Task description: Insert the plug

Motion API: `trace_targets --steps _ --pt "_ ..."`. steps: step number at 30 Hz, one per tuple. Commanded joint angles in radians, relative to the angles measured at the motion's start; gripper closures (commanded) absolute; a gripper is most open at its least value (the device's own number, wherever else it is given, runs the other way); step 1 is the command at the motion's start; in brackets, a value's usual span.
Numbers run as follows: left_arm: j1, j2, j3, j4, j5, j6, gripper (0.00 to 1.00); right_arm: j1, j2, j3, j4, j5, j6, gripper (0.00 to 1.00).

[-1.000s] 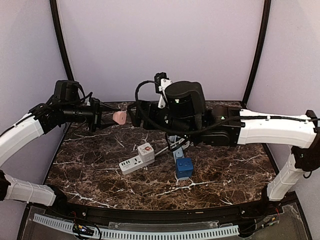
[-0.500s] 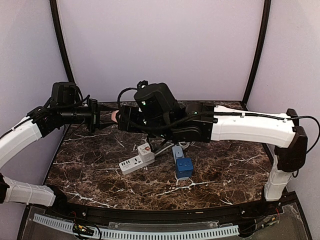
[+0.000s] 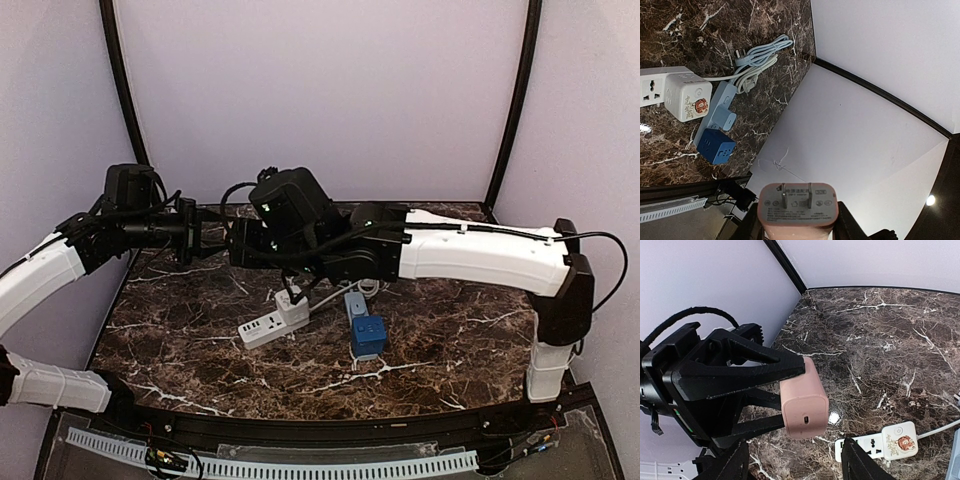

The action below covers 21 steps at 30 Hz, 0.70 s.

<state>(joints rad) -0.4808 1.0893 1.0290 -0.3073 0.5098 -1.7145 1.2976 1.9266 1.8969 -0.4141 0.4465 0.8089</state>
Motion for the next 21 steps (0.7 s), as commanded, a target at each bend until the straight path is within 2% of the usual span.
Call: trace_targets --steps 1,21 --pt "-0.005 0.005 0.003 0.026 0.014 -0.013 0.99 -0.017 0.031 0.051 -0.007 -0.014 -0.016 0.39" --pt "-0.012 0.009 0.005 0.037 0.03 -0.024 0.99 -0.052 0.077 0.085 -0.012 -0.036 -0.013 0.55"
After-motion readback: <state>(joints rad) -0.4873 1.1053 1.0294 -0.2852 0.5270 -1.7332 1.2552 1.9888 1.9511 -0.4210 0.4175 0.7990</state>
